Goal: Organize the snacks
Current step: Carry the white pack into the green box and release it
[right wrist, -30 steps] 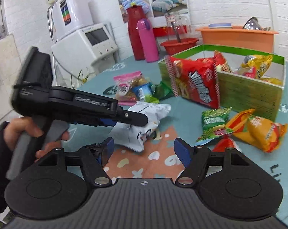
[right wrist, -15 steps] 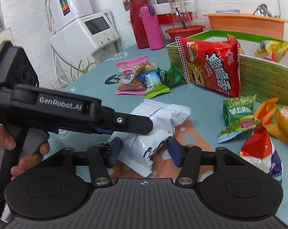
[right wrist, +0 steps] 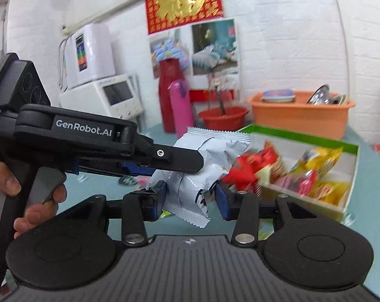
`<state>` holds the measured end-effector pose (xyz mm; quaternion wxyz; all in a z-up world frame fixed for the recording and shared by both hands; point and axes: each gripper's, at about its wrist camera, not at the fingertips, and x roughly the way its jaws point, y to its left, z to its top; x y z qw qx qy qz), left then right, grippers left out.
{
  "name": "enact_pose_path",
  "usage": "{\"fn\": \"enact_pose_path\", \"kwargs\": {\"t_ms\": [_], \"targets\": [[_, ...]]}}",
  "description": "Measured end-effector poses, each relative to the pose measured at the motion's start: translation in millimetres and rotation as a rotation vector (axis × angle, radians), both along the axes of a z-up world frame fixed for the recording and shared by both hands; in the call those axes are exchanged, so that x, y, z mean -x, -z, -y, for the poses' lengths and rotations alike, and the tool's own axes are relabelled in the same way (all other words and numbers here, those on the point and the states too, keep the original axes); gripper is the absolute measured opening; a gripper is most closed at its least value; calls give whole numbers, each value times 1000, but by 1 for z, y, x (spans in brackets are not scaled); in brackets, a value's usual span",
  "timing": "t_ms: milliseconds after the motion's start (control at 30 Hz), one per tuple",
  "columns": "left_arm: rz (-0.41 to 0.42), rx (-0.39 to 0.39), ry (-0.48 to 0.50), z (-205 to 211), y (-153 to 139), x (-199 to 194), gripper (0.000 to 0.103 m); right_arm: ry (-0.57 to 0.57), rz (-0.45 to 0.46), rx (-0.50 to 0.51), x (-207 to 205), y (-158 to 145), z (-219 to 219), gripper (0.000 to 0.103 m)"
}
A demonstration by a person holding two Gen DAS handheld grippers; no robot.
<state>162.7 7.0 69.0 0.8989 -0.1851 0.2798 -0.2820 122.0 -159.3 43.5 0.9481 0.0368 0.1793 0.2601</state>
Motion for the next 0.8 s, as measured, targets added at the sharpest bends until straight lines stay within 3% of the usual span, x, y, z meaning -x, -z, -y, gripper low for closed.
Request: {"fn": "enact_pose_path", "kwargs": {"t_ms": [167, 500, 533, 600, 700, 733, 800], "targets": [[18, -7, 48, 27, -6, -39, 70, 68, 33, -15, -25, -8, 23, 73], [-18, -31, 64, 57, 9, -110, 72, 117, 5, -20, -83, 1, 54, 73], [-22, -48, 64, 60, 12, -117, 74, 116, -1, -18, -89, 3, 55, 73], [-33, -96, 54, 64, 18, -125, 103, 110, -5, 0, -100, 10, 54, 73], [-56, -170, 7, 66, 28, -126, 103, 146, 4, 68, -114, 26, 48, 81], [-55, -168, 5, 64, 29, -122, 103, 160, -4, 97, -116, 30, 47, 90], [-50, -145, 30, 57, 27, -113, 103, 180, -3, 128, -112, 33, 48, 95]]}}
